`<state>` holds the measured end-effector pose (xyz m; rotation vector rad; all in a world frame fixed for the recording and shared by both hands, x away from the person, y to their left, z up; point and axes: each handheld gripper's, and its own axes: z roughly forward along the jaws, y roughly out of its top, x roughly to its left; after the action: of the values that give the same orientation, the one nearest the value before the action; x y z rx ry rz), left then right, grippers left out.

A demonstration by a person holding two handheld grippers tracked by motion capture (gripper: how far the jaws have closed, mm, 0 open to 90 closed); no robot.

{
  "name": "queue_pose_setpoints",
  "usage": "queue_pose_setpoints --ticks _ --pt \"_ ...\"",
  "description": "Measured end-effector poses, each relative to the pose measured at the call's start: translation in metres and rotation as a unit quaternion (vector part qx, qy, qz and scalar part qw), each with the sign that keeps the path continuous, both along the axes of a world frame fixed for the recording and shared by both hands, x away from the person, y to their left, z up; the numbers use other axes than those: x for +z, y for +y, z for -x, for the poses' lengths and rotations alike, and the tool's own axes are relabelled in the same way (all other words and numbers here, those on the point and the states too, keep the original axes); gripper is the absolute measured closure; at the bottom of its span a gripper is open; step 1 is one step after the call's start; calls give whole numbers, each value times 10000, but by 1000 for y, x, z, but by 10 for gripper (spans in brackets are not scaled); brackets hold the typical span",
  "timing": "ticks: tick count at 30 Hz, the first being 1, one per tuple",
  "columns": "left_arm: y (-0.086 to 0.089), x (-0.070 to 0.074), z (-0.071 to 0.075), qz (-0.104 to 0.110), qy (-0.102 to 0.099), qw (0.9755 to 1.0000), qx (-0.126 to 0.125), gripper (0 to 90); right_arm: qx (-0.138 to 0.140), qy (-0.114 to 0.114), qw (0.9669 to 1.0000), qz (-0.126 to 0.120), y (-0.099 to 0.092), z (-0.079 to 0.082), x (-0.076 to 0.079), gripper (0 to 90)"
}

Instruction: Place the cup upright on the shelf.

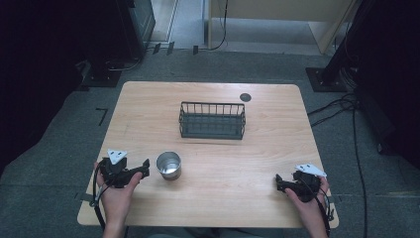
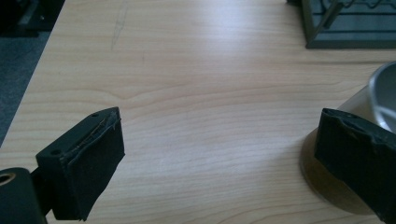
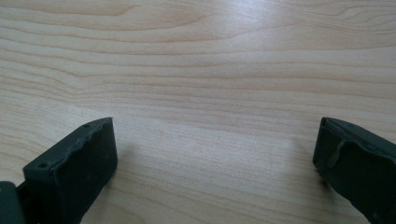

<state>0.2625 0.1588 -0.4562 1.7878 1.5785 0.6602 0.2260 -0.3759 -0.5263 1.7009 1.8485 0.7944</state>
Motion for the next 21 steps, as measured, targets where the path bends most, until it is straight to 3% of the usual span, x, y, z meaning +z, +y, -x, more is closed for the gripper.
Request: queue_pose_setpoints --ticks 21 --pt "-40 26 -8 110 -145 9983 -554 21 2 0 10000 -1 0 0 0 0"
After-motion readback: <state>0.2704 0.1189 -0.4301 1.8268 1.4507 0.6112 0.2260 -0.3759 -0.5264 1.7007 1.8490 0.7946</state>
